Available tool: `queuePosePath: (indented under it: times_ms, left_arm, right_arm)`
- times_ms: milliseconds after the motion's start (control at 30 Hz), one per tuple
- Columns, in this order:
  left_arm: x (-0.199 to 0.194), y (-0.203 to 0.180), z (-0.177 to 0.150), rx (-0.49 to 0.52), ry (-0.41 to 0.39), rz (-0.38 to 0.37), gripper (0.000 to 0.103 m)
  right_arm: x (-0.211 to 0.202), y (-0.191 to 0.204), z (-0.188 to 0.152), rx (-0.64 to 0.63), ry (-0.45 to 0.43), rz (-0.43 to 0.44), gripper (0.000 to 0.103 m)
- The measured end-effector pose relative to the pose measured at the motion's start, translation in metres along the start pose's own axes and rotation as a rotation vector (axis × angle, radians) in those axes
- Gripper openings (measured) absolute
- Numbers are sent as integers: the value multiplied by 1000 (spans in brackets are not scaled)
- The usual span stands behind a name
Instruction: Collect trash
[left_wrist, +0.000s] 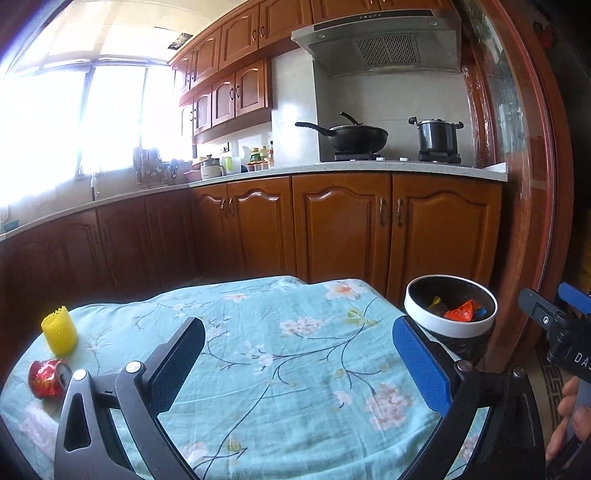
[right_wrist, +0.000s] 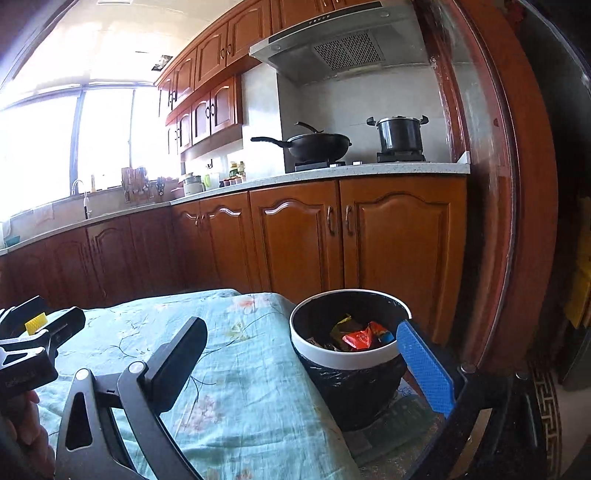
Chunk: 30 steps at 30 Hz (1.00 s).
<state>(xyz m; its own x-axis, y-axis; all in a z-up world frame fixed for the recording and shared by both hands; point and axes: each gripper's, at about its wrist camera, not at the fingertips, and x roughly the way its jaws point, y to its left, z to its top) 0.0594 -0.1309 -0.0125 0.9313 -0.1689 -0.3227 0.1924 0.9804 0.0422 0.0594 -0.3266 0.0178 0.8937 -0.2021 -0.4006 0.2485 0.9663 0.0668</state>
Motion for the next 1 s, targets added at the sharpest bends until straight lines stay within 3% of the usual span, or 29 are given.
queuePosePath:
  times_ms: [267,1000]
  left_arm:
    - [-6,-9,2,-2,11,35,102]
    - [10,7,5,-58,3,-5,102]
  right_arm:
    - [-3,-1,-8,18,8,6,103]
    - [-10,5,-4,7,-8,28,103]
